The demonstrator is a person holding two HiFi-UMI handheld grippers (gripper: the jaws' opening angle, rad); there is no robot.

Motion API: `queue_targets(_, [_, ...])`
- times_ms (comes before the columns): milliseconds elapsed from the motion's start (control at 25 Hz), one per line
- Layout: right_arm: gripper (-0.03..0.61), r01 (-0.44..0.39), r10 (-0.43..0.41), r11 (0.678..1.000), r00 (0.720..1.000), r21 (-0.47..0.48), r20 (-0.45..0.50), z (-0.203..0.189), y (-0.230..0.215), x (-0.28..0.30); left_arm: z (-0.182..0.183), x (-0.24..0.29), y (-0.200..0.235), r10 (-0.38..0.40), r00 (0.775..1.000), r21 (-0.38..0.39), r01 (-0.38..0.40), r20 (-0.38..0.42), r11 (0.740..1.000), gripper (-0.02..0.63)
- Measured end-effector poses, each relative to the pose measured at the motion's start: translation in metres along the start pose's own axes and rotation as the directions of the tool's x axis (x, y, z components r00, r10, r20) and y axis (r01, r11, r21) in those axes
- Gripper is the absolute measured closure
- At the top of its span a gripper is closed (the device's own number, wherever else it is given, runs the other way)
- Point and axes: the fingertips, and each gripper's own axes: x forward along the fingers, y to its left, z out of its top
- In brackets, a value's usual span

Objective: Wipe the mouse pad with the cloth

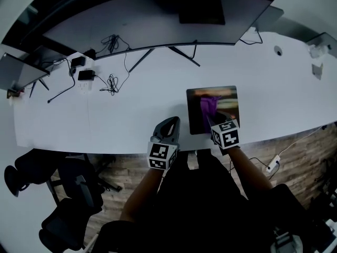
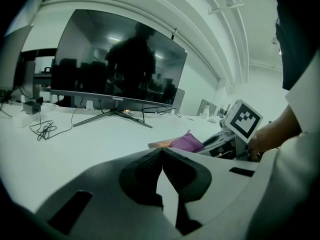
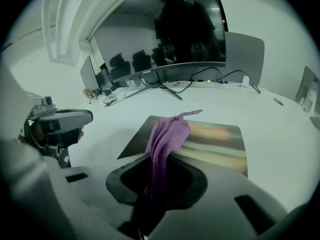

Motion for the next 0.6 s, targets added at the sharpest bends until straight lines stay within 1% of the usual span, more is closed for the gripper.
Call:
queue_targets(200, [0.505, 0.039, -0.039, 0.999, 0.999, -0.002, 0.001, -0.005, -0.025, -0.009, 0.004, 0.010, -0.009, -0.007, 1.000, 0.004, 0.007, 0.013, 1.000, 0.592])
queue_targets(360, [0.505, 0.066, -0.066, 0.998, 0.998, 0.001, -0.008, -0.012, -0.037, -0.016, 0.003, 0.012, -0.017, -0.009, 1.000, -0.001, 0.009, 0.007, 1.000, 0.592])
queue_targets(480, [0.505, 0.085, -0.085, 0.996, 0.996, -0.010, -0.001, -0.013, -0.045, -0.019, 0.004, 0.013, -0.019, -0.007, 1.000, 0.002, 0.007, 0.004, 1.000, 0.592])
queue_targets(600, [0.505, 0.098, -0.098, 0.995, 0.995, -0.002, 0.003, -0.015, -0.053, -0.024, 0.002, 0.016, -0.023, -0.008, 1.000, 0.011, 0.008, -0.006, 1.000, 0.592])
